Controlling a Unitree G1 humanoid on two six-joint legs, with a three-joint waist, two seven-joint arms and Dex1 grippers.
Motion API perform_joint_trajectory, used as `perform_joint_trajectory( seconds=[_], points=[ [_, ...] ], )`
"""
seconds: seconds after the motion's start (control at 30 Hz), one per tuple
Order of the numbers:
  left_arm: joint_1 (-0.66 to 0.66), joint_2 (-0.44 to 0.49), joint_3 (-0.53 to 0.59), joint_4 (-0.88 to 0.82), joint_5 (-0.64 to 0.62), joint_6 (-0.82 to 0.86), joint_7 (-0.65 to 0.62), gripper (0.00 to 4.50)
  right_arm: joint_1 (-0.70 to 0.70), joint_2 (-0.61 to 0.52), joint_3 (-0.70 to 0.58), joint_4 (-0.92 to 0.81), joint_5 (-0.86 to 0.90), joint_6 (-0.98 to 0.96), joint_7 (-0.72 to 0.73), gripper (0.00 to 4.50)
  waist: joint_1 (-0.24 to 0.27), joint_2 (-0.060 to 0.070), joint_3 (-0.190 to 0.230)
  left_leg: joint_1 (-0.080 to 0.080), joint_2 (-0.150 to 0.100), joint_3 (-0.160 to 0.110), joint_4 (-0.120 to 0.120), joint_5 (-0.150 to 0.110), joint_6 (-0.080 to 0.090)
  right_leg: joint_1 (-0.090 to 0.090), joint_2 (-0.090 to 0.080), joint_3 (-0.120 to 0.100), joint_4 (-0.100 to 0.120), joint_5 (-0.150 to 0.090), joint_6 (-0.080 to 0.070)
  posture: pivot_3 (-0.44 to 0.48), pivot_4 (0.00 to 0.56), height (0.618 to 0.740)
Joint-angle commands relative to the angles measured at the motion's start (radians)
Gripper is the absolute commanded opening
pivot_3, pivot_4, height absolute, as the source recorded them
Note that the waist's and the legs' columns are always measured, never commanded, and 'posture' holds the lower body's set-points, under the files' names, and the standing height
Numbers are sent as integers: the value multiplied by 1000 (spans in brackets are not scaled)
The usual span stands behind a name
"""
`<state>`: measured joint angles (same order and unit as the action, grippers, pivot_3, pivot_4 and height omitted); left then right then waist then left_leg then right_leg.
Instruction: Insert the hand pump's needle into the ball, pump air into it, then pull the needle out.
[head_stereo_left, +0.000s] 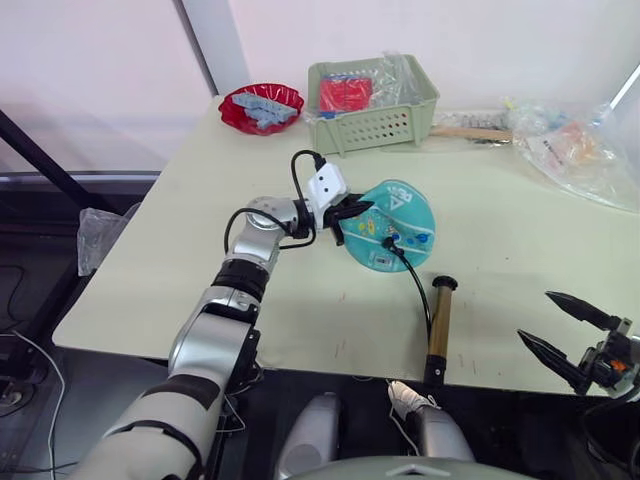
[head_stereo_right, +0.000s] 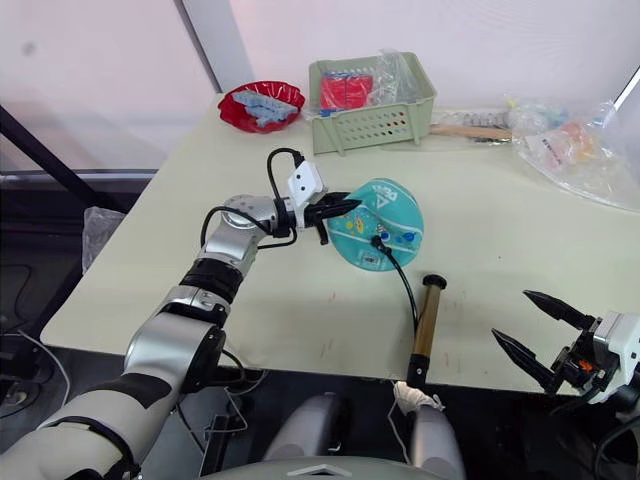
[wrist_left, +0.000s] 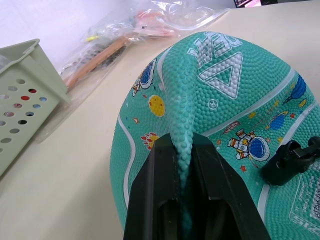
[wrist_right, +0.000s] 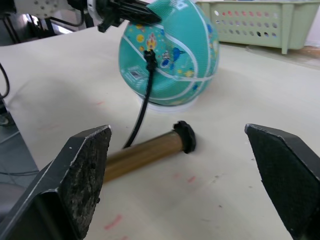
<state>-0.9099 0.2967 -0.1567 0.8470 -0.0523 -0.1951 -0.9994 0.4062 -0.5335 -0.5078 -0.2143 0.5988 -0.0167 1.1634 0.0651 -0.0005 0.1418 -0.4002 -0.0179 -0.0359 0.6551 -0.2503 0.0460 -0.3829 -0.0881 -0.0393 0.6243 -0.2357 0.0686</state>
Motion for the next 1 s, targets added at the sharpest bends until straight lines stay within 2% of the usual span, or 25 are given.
perform_joint_trajectory(
  seconds=[0.03,0.07,0.3,0.37,0.43,0.8,1.0],
  points=[
    [41,-11,-42,9,30,59,-51,0,4,-19,-21,17,10,-55,34,4479,0,0,0,0,0,0,0,0,0,0,0,0,0,0,0,0,150,737],
    [40,-10,-36,1,23,69,-50,0,5,-18,-18,23,8,-64,36,4479,0,0,0,0,0,0,0,0,0,0,0,0,0,0,0,0,150,737],
    [48,-6,-3,-80,-17,126,-56,2857,12,-8,1,33,8,-94,39,4500,-1,-1,2,0,0,1,0,0,0,0,0,2,0,0,0,0,150,737],
    [50,-4,4,-104,-27,143,-60,3953,12,-8,3,34,10,-99,38,4500,-2,-1,3,1,0,3,0,0,0,0,-1,4,0,0,0,0,150,737],
    [53,1,14,-144,-45,169,-70,4469,11,-6,3,36,14,-107,38,4500,-3,-2,3,1,-2,5,0,-1,1,-2,-2,7,0,1,-1,0,150,737],
    [116,55,49,-414,-119,340,-84,4469,-1,7,0,53,37,-146,36,4500,-18,-9,14,-4,-2,16,0,-2,3,-15,0,22,3,4,-2,0,150,737],
    [158,100,76,-558,-168,435,-72,4469,-5,9,1,64,45,-163,39,4500,-33,-12,17,-3,-1,31,0,-5,8,-22,1,39,4,8,3,0,150,737]
  ],
)
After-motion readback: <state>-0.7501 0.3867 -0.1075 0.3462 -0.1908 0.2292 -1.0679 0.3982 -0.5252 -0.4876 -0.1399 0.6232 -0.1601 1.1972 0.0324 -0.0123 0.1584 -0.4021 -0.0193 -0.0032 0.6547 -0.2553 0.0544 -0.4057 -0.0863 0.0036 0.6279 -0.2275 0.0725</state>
